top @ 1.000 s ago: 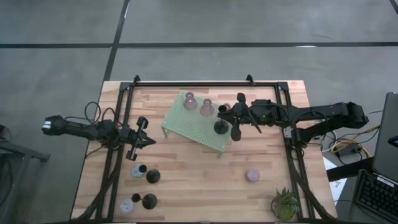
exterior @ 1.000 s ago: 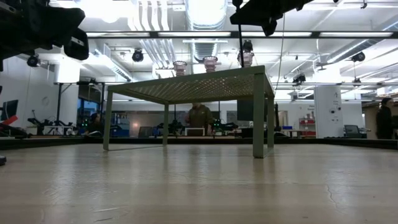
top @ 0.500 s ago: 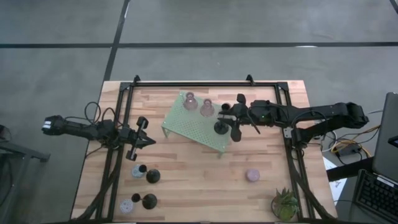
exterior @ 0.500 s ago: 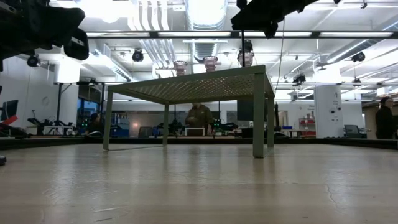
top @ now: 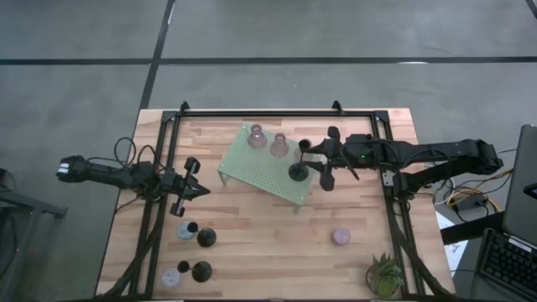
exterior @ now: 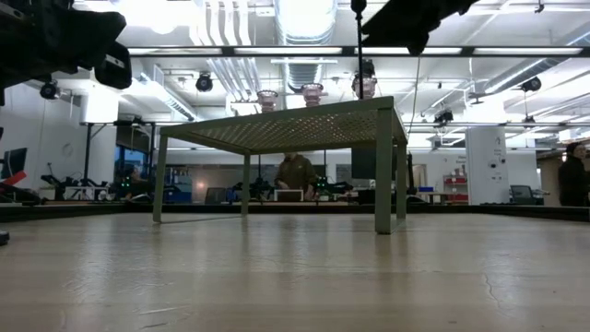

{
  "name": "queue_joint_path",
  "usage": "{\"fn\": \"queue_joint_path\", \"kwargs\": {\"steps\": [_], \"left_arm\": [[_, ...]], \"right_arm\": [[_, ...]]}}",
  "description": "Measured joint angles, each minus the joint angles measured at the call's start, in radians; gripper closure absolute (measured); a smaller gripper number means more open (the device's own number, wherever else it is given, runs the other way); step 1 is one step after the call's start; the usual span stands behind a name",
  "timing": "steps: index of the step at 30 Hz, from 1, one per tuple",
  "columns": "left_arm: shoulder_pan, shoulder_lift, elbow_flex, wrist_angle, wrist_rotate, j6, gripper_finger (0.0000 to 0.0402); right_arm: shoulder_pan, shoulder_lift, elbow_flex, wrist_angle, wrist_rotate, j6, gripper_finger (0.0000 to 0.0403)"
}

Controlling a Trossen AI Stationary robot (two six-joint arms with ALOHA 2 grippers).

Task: Pick & Place candle stick holders
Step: Put the purple patterned scented candle on the shelf

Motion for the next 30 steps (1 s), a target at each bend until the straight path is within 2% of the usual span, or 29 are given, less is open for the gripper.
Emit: {"fn": "queue_joint_path", "kwargs": {"steps": [12, 21, 26, 30], "left_arm": [[0.000, 0.000, 0.000, 0.000, 0.000, 0.000, 0.0386], [0.000, 0.000, 0.000, 0.000, 0.000, 0.000, 0.0386], [0.000, 0.000, 0.000, 0.000, 0.000, 0.000, 0.0386], [0.000, 0.000, 0.000, 0.000, 0.000, 0.000, 0.0386]], "right_arm": [[0.000, -0.083, -0.002, -0.158, -0.006, 0.041, 0.0220], [0.019, -0.126, -0.004, -0.218, -0.115, 0.065, 0.0223], [0.045, -0.164, -0.046, -0.219, -0.124, 0.064, 0.0252], [0.064, -0.222, -0.130, -0.163, -0.124, 0.069, 0.0310]]}}
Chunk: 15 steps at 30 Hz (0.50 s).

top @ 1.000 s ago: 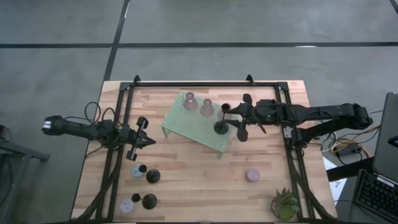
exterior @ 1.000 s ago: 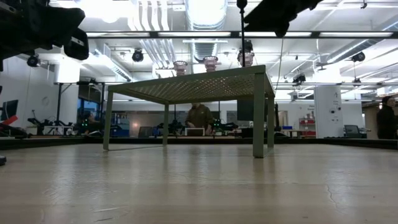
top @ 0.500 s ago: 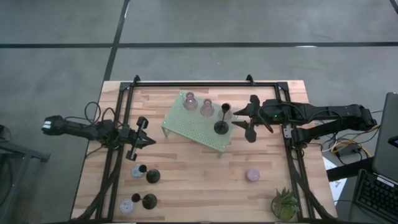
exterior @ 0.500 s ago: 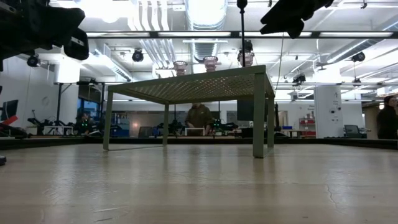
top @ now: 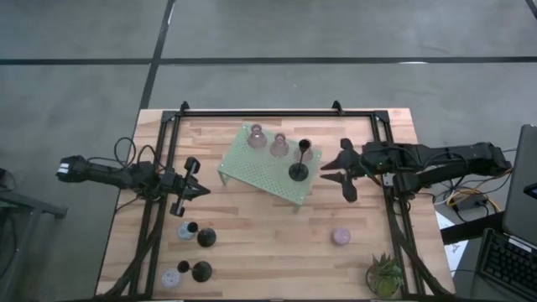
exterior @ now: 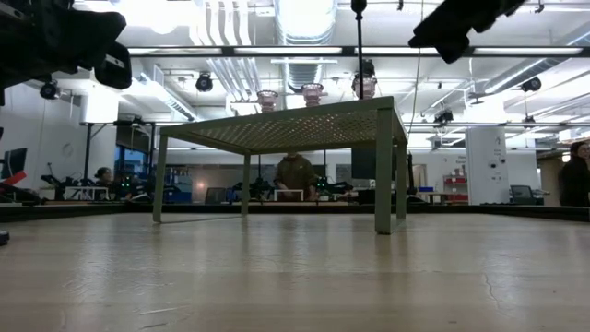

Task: Pick & Place candle stick holders
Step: Put the purple patterned scented candle on the shelf

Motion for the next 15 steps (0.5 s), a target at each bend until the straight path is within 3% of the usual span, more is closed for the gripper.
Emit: {"fn": "queue_joint_path", "kwargs": {"steps": [4, 10, 15], "left_arm": [[0.000, 0.000, 0.000, 0.000, 0.000, 0.000, 0.0386], [0.000, 0.000, 0.000, 0.000, 0.000, 0.000, 0.0386], [0.000, 0.000, 0.000, 0.000, 0.000, 0.000, 0.0386]], "right_arm": [[0.009, -0.085, -0.110, 0.097, -0.006, 0.002, 0.0381], [0.009, -0.241, -0.289, 0.239, -0.009, 0.011, 0.0393], [0.009, -0.359, -0.387, 0.253, -0.016, 0.008, 0.0394]]}}
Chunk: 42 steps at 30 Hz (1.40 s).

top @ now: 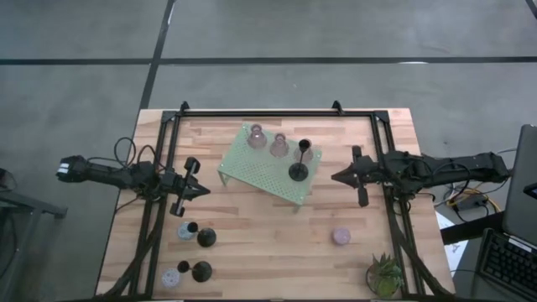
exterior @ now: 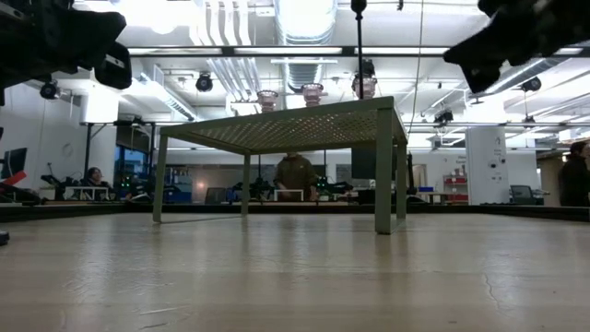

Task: Pick & Place candle stick holders
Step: Put the purple patterned scented candle on the shelf

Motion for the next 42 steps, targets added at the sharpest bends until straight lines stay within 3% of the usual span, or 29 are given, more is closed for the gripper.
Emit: {"fn": "queue_joint_path", "kwargs": {"steps": [16, 23, 25, 28, 30, 42], "left_arm": [[0.000, 0.000, 0.000, 0.000, 0.000, 0.000, 0.0386], [0.000, 0.000, 0.000, 0.000, 0.000, 0.000, 0.0386], [0.000, 0.000, 0.000, 0.000, 0.000, 0.000, 0.0386], [0.000, 0.000, 0.000, 0.000, 0.000, 0.000, 0.0386], [0.000, 0.000, 0.000, 0.000, 0.000, 0.000, 0.0386], [0.000, 0.000, 0.000, 0.000, 0.000, 0.000, 0.0386]], "right_arm": [[0.000, -0.217, -0.234, 0.150, -0.026, -0.065, 0.0394], [0.000, -0.259, -0.264, 0.150, -0.050, 0.049, 0.0394], [0.000, -0.250, -0.265, 0.149, -0.095, 0.144, 0.0394], [0.002, -0.226, -0.256, 0.156, -0.264, 0.224, 0.0394], [0.017, -0.204, -0.245, 0.170, -0.298, 0.256, 0.0394], [0.211, 0.102, -0.084, 0.154, -0.262, 0.469, 0.0376]]}}
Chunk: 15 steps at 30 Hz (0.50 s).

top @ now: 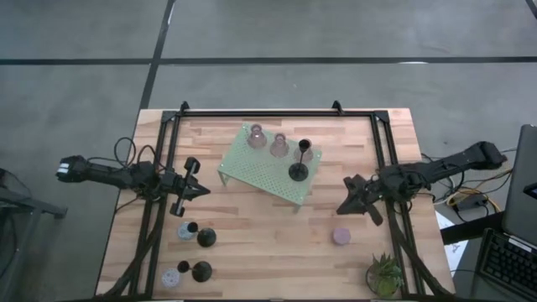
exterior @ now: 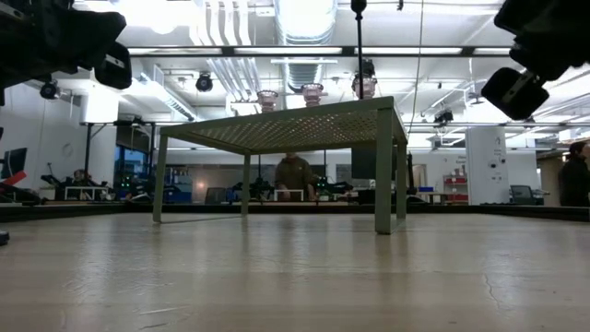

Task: Pick & Place candle stick holders
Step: Put the purple patterned scented candle on the shelf

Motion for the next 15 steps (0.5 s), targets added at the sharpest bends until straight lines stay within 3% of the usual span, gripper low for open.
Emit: {"fn": "queue_joint_path", "kwargs": {"steps": [5, 15], "left_arm": [[0.000, 0.000, 0.000, 0.000, 0.000, 0.000, 0.0386], [0.000, 0.000, 0.000, 0.000, 0.000, 0.000, 0.0386]], "right_arm": [[0.063, 0.194, 0.152, -0.130, 0.013, 0.036, 0.0333], [0.159, 0.610, 0.504, -0.718, 0.014, 0.119, 0.0226]]}}
